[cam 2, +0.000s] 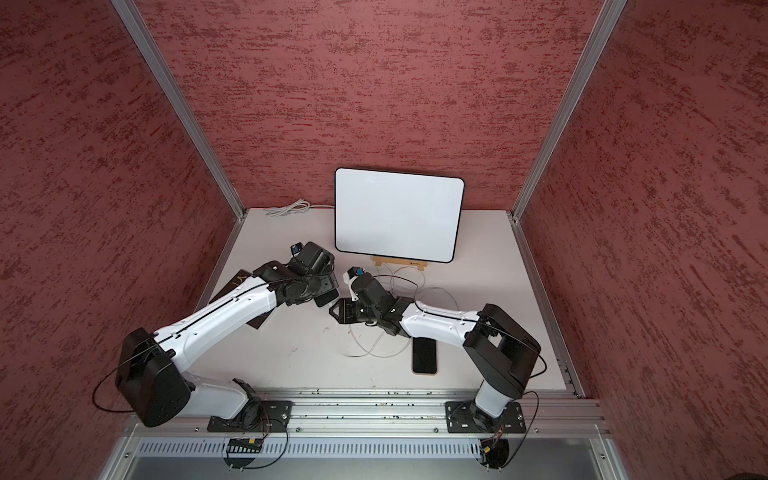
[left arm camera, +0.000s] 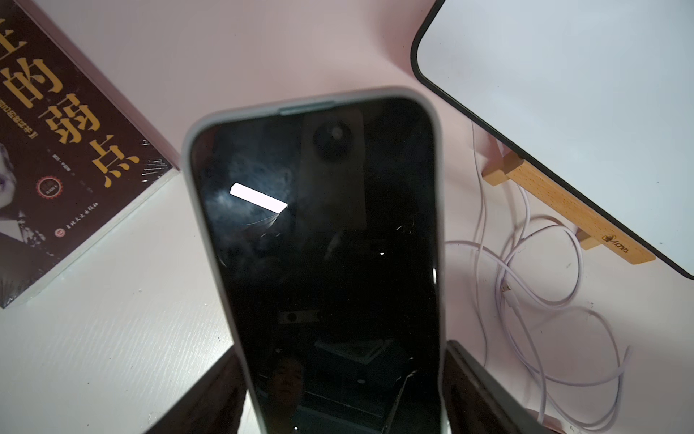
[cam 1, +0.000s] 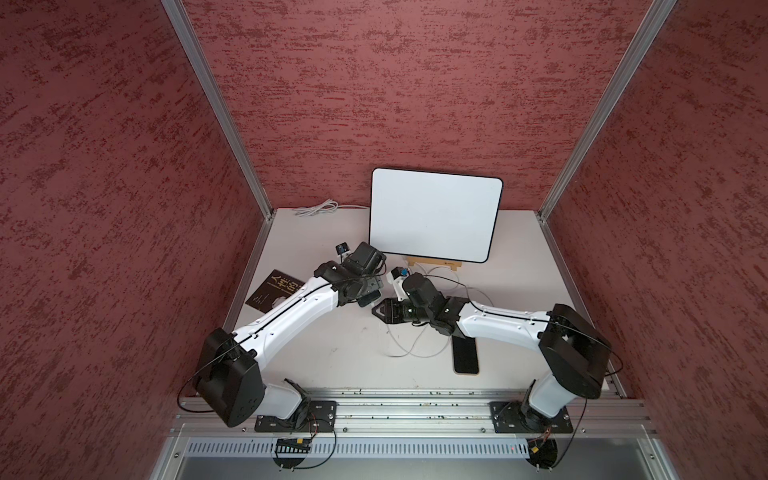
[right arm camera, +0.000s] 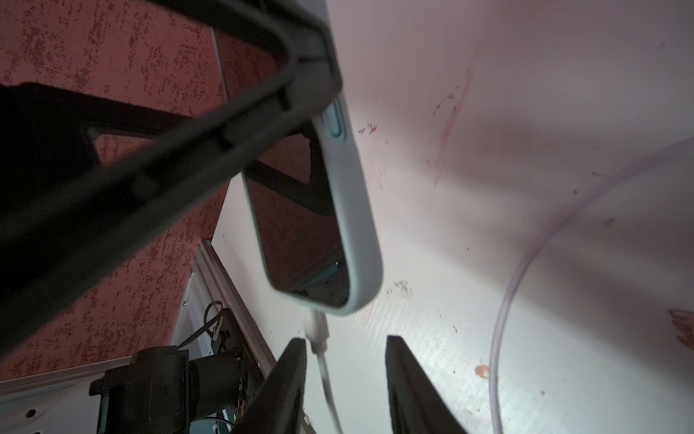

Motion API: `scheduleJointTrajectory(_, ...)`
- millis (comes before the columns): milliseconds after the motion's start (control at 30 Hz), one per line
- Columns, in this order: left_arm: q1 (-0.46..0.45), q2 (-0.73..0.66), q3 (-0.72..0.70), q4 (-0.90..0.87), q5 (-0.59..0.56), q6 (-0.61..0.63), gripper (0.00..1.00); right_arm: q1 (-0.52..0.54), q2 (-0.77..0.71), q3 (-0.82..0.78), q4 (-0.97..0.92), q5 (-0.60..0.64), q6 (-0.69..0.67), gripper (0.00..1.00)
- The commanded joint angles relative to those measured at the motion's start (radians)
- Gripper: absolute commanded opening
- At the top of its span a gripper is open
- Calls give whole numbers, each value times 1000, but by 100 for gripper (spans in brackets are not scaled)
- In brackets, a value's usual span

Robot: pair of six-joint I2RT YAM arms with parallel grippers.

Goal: Unplug the charging cable from the phone
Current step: Remove the charging cable from the phone.

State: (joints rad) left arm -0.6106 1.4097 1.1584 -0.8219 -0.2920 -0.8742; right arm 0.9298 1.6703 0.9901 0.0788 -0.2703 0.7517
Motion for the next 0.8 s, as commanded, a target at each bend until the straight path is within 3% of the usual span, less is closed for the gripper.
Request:
scheduleJointTrajectory(0, 6, -31, -2, 37, -7, 9, 62, 9, 20, 38, 30, -26, 2, 31)
scheduleJointTrajectory(300, 6, -37, -9, 41, -6, 14, 61, 8, 24, 45, 11, -23, -2, 8)
scheduleJointTrajectory(767, 15, -44, -17, 55, 13, 25, 56, 9, 17, 43, -7, -10, -14, 0)
